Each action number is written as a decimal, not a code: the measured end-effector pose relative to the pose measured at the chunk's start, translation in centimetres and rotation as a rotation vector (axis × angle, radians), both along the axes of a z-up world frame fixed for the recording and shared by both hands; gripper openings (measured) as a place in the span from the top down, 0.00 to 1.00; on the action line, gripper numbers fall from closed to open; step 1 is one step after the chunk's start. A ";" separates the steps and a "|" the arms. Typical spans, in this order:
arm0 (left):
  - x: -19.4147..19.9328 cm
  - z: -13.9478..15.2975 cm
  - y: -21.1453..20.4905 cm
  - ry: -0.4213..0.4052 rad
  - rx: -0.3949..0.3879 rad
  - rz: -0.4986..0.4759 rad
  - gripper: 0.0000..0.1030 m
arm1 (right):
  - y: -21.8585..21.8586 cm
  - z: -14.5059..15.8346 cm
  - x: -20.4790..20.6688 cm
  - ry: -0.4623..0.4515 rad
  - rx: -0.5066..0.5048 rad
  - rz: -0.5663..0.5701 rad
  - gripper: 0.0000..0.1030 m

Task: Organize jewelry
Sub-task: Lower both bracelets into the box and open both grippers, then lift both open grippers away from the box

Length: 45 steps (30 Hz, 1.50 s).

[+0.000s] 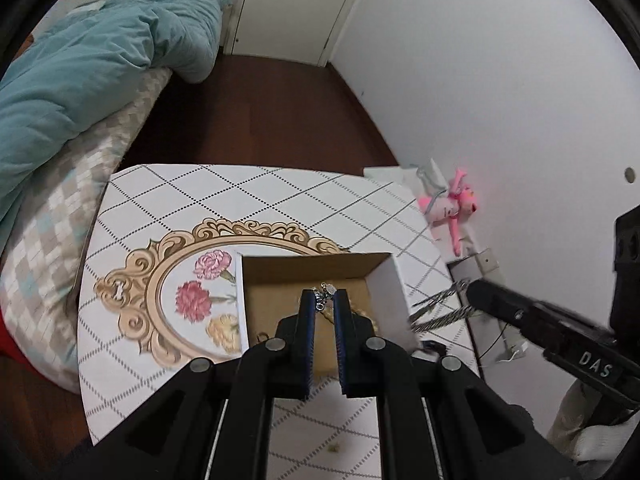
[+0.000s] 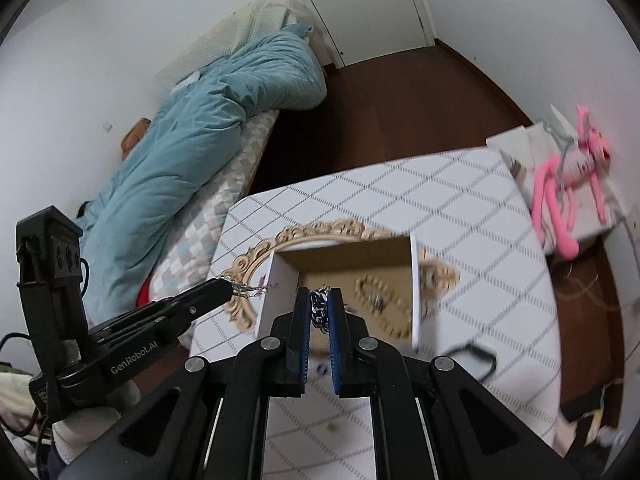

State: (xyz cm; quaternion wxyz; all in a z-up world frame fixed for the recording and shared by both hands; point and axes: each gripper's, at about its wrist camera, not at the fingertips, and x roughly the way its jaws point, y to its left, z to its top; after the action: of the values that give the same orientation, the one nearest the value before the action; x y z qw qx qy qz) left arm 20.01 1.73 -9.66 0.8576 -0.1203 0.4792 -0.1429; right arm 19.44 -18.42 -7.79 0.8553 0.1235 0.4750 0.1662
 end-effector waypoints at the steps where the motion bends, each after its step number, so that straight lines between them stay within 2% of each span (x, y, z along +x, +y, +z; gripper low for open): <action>1: 0.7 -0.4 0.0 0.013 0.002 0.001 0.94 | 0.2 -0.2 1.1 0.006 -0.020 0.004 0.92; 7: 4.3 -3.0 0.0 0.113 0.032 -0.002 0.93 | 0.9 -2.4 5.4 0.061 -0.110 0.014 0.91; 10: 5.6 -3.6 -0.2 0.164 0.071 0.016 0.92 | 1.2 -4.0 7.0 0.093 -0.156 0.029 0.91; 13: 6.2 -3.8 -0.2 0.170 0.133 0.041 0.89 | 1.7 -5.7 8.7 0.148 -0.181 0.045 0.91; 14: 6.3 -3.9 -0.2 0.176 0.152 0.054 0.78 | 1.8 -6.4 9.2 0.176 -0.197 0.042 0.91; 15: 6.4 -3.9 -0.1 0.180 0.167 0.066 0.59 | 1.8 -6.9 9.7 0.199 -0.206 0.047 0.91; 16: 6.4 -3.9 0.1 0.179 0.183 0.082 0.48 | 1.9 -7.4 9.9 0.216 -0.205 0.052 0.90; 17: 6.3 -3.9 0.3 0.171 0.202 0.105 0.31 | 1.8 -7.6 9.9 0.221 -0.207 0.048 0.88; 19: 6.0 -3.9 0.7 0.149 0.228 0.127 0.29 | 1.5 -7.7 9.7 0.211 -0.230 0.033 0.67; 22: 5.6 -4.5 1.2 0.150 0.286 0.169 0.26 | 1.2 -7.6 9.0 0.179 -0.288 0.011 0.45; 23: 5.1 -4.8 1.3 0.138 0.298 0.183 0.26 | 1.2 -7.5 8.7 0.174 -0.304 0.007 0.42; 26: 4.2 -5.7 1.4 0.133 0.324 0.194 0.00 | 0.8 -8.1 7.5 0.162 -0.378 -0.016 0.23; 27: 3.7 -6.1 1.4 0.136 0.332 0.194 0.00 | 0.8 -8.3 7.1 0.158 -0.402 -0.023 0.12; 29: 3.1 -6.8 1.2 0.147 0.351 0.194 0.00 | 0.8 -8.7 6.4 0.147 -0.447 -0.029 0.06; 33: 2.2 -7.4 0.7 0.149 0.354 0.191 0.00 | 1.0 -9.4 5.4 0.147 -0.470 -0.032 0.01; 37: 1.2 -7.0 0.4 0.141 0.355 0.193 0.00 | 1.0 -9.4 4.6 0.135 -0.470 -0.042 0.01; 45: -0.8 -4.7 0.6 0.091 0.348 0.224 0.00 | 0.7 -6.9 2.5 0.068 -0.459 -0.078 0.01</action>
State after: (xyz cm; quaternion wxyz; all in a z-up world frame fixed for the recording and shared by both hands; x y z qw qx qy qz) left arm 19.17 2.34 -14.31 0.8533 -0.0295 0.5186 0.0440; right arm 21.91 -17.75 -14.66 0.8502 -0.0504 0.5238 0.0162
